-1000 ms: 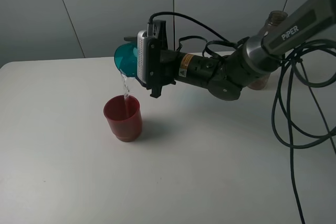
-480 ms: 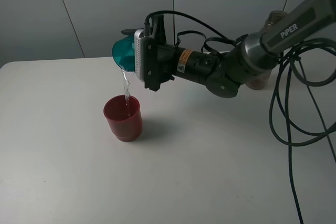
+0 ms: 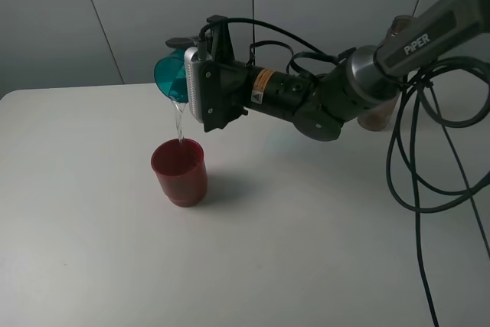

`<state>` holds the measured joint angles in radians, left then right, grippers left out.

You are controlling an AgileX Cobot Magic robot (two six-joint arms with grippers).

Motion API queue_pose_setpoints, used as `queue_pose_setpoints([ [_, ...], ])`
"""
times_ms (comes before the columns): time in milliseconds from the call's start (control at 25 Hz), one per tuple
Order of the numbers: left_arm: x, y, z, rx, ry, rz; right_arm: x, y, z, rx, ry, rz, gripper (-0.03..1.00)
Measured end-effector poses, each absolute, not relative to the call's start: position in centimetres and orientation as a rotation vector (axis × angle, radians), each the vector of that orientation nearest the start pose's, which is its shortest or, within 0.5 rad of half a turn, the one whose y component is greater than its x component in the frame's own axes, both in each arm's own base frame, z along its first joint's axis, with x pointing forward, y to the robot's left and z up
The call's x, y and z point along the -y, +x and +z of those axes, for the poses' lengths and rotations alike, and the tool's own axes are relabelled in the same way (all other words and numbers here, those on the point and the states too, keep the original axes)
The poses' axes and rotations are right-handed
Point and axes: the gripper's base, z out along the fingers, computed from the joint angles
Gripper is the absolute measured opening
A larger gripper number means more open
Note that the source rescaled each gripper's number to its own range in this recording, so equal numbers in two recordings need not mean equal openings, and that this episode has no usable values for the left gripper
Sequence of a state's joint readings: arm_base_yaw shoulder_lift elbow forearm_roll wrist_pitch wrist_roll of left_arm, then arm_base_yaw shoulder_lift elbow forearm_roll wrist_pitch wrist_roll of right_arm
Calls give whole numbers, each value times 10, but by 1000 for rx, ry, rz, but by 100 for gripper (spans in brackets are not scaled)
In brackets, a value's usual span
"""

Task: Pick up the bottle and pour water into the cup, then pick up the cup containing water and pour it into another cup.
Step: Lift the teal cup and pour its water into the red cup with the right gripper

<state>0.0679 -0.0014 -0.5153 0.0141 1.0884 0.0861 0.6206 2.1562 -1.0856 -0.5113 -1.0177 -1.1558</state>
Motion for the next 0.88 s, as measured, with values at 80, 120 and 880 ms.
queue_pose_setpoints([
  [80,-1,-8,279,-2057,18,112,-282,326,139,-493,-1523,-318,7],
  [120,-1,-8,279,-2057,18,112,-283,326,140,-482,-1523,-326,7],
  [880,-1,-8,279,-2057,18,112,-283,326,142,-277,-1574,-532,7],
])
